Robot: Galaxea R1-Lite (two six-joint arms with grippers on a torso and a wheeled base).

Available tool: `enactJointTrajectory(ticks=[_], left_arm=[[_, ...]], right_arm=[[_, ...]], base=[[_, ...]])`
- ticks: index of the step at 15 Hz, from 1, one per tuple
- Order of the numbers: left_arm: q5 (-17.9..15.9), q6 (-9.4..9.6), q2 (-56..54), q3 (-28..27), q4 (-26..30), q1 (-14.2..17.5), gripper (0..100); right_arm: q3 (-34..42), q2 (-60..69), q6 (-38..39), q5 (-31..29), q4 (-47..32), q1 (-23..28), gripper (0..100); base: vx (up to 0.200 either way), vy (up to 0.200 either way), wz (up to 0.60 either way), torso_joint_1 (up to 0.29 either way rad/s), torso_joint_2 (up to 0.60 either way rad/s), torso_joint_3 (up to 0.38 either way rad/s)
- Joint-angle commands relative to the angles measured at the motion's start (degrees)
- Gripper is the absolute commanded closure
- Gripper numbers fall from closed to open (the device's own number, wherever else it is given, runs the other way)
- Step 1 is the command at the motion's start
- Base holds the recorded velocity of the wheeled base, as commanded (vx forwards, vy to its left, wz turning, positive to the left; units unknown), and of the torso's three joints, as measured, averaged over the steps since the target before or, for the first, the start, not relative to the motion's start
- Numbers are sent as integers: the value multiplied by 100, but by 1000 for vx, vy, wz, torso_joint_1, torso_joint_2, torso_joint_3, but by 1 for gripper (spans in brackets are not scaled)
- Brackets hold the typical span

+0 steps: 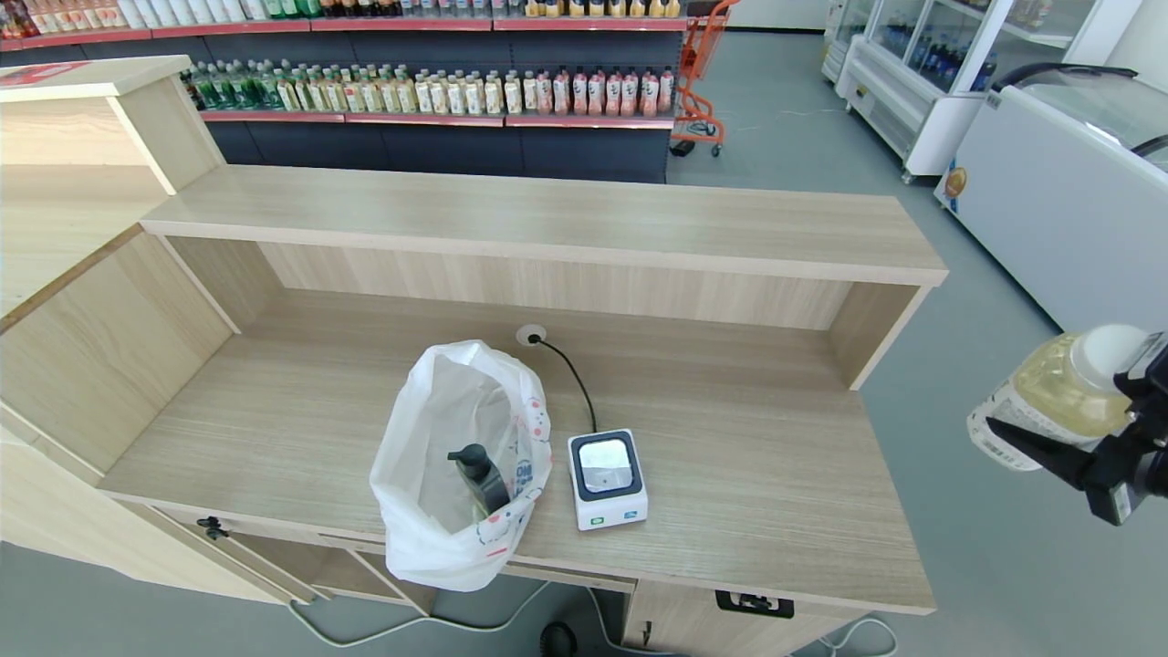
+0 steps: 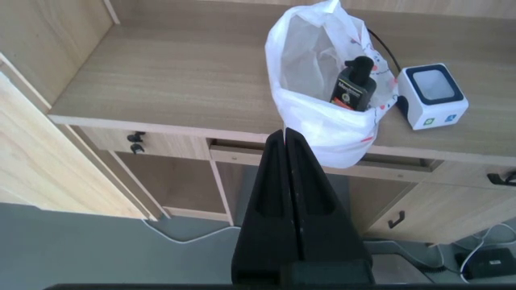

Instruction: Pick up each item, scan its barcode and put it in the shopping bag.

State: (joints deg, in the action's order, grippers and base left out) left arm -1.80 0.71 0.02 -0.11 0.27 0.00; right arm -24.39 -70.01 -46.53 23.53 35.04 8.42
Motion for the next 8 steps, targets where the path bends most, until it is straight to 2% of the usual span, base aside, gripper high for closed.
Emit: enactJointTrajectory(ticks=[1,6,8], left_arm=[[-4,0,6,-7,0,0,100],[-4,0,6,2,0,0,100],[-4,8,-2,2,0,0,100]], right_arm=[[14,-118,-5,3,3,-25,100],[224,-92,-409,11,12,-60,100],[242,-92,-594,20,109,-333,100]], base=[[0,0,0,0,0,0],[0,0,0,0,0,0],[0,0,0,0,0,0]])
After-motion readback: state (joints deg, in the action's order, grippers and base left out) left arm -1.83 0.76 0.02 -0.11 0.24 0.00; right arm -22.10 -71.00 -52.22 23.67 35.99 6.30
